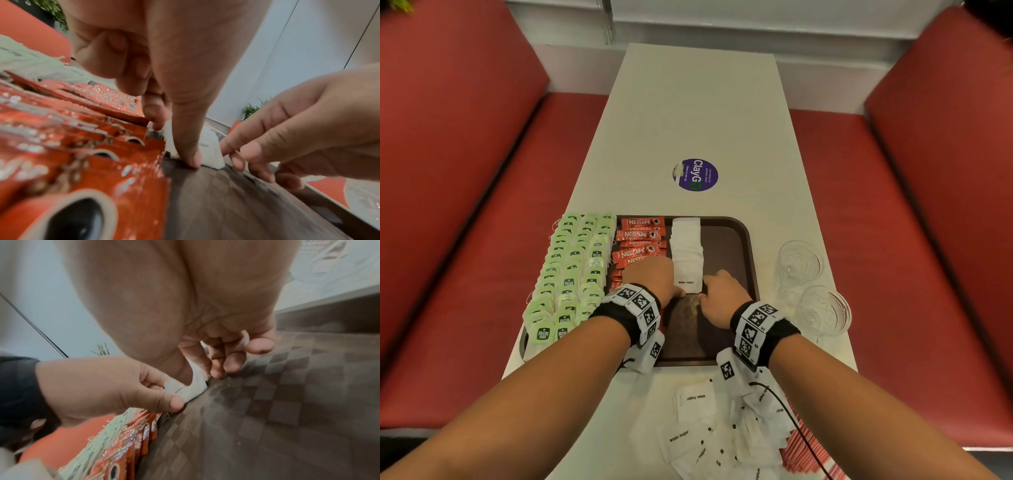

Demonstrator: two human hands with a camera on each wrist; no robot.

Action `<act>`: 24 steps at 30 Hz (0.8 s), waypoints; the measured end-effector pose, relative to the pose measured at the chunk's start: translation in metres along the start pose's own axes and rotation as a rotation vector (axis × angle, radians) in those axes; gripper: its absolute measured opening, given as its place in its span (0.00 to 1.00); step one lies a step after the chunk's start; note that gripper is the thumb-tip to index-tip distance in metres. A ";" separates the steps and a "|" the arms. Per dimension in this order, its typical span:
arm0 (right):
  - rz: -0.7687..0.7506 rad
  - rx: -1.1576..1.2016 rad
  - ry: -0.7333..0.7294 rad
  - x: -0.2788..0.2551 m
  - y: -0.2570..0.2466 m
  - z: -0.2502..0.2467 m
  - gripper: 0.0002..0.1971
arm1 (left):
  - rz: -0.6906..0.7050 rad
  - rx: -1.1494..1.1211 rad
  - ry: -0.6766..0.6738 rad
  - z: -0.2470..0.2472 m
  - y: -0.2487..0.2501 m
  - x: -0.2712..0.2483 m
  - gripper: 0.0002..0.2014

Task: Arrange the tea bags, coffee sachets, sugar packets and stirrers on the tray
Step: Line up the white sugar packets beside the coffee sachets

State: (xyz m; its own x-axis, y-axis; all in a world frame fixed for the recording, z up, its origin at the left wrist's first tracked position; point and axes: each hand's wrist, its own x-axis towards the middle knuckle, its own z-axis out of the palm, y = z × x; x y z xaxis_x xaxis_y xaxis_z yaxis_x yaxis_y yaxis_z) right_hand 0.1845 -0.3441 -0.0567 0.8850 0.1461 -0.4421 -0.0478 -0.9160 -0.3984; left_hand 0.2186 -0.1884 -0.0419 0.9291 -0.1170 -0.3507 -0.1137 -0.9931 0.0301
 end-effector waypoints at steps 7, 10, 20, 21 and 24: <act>0.064 0.024 0.019 0.017 -0.002 -0.014 0.20 | 0.003 -0.105 -0.002 -0.006 -0.007 0.009 0.26; 0.058 0.025 -0.012 0.022 -0.004 -0.015 0.22 | 0.019 -0.084 -0.016 -0.008 -0.004 0.011 0.25; 0.060 0.064 0.025 -0.014 0.004 -0.023 0.28 | 0.093 -0.200 0.139 -0.022 -0.006 -0.024 0.23; 0.032 0.075 0.043 -0.025 0.006 -0.024 0.27 | 0.134 -0.233 0.150 -0.022 -0.006 -0.035 0.22; -0.049 0.067 0.067 -0.062 0.011 -0.027 0.17 | 0.276 -0.249 0.103 -0.014 0.002 -0.071 0.15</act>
State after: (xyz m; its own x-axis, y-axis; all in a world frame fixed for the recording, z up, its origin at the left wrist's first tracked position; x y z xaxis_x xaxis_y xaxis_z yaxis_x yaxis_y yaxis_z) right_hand 0.1418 -0.3733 -0.0123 0.9161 0.1629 -0.3664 -0.0322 -0.8809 -0.4721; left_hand 0.1572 -0.1818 -0.0034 0.9075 -0.3681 -0.2024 -0.2871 -0.8952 0.3409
